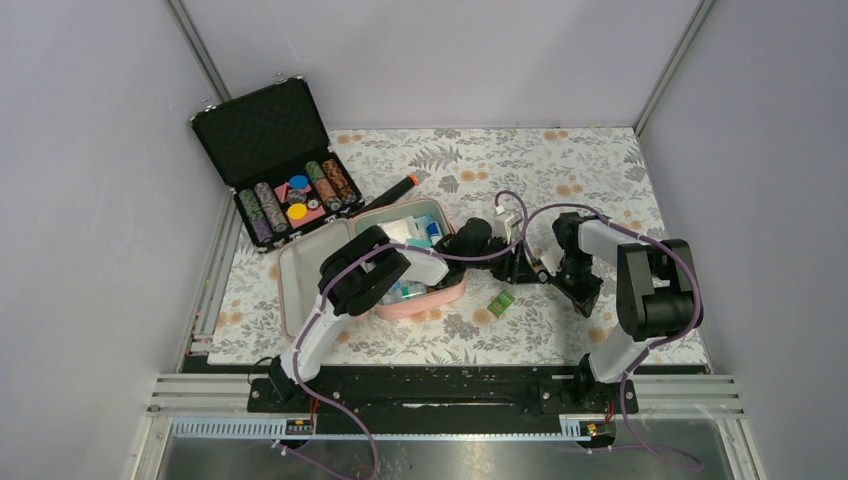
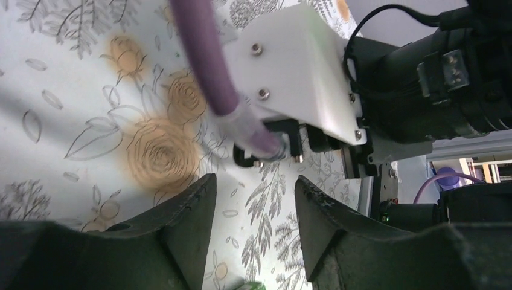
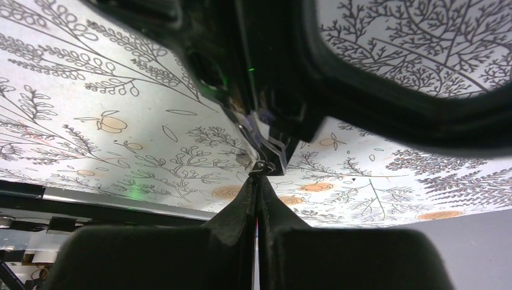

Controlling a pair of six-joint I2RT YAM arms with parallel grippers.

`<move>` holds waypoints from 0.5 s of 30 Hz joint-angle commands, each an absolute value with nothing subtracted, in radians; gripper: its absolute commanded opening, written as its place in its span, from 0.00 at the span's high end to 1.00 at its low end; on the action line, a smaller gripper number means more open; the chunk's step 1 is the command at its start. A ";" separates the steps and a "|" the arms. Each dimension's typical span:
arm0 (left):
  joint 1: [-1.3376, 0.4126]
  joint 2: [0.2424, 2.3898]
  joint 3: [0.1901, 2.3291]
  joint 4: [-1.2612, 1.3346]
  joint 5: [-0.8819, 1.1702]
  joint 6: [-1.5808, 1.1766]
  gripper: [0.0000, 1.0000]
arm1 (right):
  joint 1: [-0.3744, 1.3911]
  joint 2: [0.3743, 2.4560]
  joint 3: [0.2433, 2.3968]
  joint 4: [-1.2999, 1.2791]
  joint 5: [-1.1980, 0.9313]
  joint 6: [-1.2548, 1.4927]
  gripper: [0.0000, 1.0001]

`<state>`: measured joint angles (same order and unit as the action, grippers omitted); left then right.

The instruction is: Organize the medicine kit

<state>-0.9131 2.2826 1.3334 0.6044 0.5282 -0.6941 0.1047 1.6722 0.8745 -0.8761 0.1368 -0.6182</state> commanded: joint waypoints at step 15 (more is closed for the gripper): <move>-0.940 2.411 1.479 0.757 0.617 -0.717 0.84 | 0.108 1.695 0.910 -0.899 0.110 -0.586 1.00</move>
